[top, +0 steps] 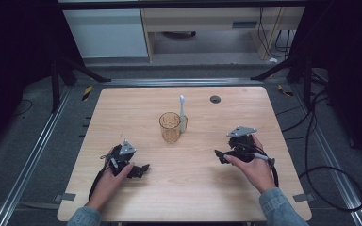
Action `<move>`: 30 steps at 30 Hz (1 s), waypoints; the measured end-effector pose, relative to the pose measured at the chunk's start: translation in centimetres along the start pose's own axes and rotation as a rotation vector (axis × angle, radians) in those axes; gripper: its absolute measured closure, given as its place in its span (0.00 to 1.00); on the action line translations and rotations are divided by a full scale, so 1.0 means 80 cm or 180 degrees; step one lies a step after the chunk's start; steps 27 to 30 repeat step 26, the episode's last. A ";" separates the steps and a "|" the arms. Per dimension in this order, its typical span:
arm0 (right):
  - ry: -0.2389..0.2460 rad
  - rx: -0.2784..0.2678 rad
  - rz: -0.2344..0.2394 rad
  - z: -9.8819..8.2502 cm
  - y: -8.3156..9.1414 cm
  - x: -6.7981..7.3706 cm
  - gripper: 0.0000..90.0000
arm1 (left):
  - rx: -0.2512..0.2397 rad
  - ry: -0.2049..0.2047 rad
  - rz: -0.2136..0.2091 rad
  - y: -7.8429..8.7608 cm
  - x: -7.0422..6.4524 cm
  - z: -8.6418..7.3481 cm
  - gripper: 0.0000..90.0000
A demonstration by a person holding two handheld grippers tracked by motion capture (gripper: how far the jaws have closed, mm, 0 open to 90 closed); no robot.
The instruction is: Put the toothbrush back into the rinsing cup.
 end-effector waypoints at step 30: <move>-0.0505 0.0098 -0.0297 -0.088 -0.032 -0.039 0.01 | -0.0004 0.0003 0.0001 0.000 0.000 0.000 0.00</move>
Point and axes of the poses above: each handheld gripper's, and its own axes: y roughly backward along the jaws, z roughly out of its top, x roughly to its left, the point moved 4 cm from there along -y, roughly forward along the jaws, and after that the axes turned 5 degrees about -z, right-handed, at the moved point
